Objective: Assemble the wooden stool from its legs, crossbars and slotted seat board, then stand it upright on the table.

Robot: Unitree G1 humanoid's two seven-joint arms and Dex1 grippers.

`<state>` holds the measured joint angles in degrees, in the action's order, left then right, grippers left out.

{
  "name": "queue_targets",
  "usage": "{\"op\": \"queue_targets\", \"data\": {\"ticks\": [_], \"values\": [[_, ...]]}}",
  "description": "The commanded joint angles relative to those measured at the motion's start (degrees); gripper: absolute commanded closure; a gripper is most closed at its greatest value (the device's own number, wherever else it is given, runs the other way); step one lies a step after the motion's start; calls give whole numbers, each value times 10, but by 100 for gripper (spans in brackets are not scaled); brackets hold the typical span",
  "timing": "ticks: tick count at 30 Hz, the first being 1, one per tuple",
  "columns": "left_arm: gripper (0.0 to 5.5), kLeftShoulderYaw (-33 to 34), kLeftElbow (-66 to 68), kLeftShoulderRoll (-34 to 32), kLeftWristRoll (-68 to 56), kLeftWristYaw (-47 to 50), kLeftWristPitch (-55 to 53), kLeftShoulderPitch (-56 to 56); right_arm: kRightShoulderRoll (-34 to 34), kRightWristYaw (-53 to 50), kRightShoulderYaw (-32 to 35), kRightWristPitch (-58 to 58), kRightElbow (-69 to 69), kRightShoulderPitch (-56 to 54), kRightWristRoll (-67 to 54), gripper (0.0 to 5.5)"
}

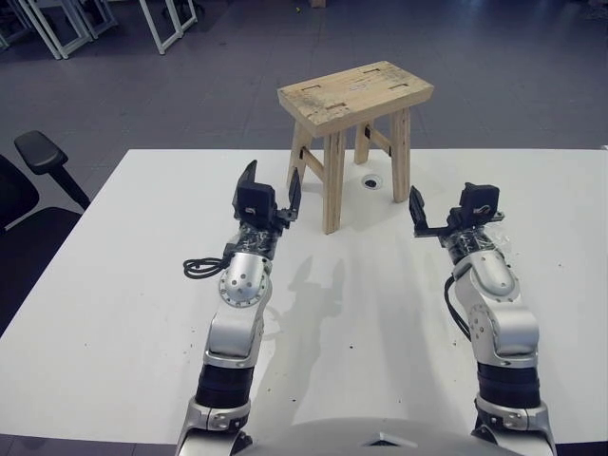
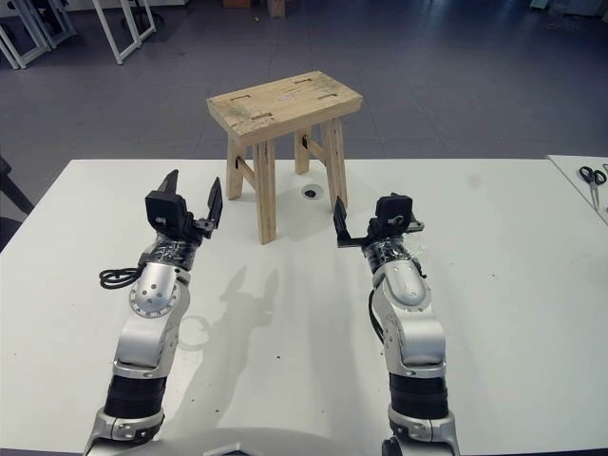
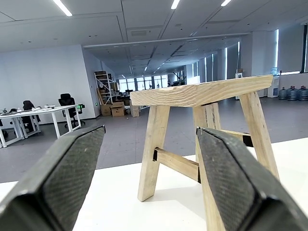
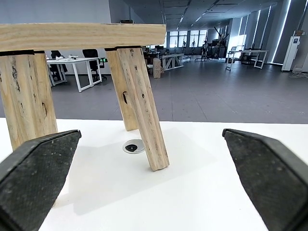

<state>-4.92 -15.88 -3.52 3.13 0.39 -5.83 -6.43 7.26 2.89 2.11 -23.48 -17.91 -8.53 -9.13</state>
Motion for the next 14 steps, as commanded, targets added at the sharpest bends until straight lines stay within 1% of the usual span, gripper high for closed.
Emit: {"op": "queue_targets", "data": {"ticks": [1, 6, 7, 8, 10, 11, 14], "values": [[199, 4, 3, 9, 6, 9, 6, -3, 3, 7, 3, 9, 9, -20, 4, 0], [199, 9, 5, 5, 3, -1, 12, 4, -2, 1, 5, 13, 0, -7, 7, 0], [216, 9, 2, 4, 2, -3, 11, 7, -5, -1, 5, 13, -3, -3, 7, 0], [227, 8, -1, 4, 2, -5, 9, 9, -7, -2, 5, 14, -5, 1, 8, 26], [268, 8, -6, 5, 3, -6, 3, 12, -8, -4, 5, 12, -7, 3, 8, 66], [274, 10, -7, 5, 4, -4, 1, 15, -8, -5, 6, 10, -8, 4, 8, 86], [274, 12, -8, 8, 9, 3, 0, 22, -3, 0, 6, 5, -6, 8, 9, 86]]}}
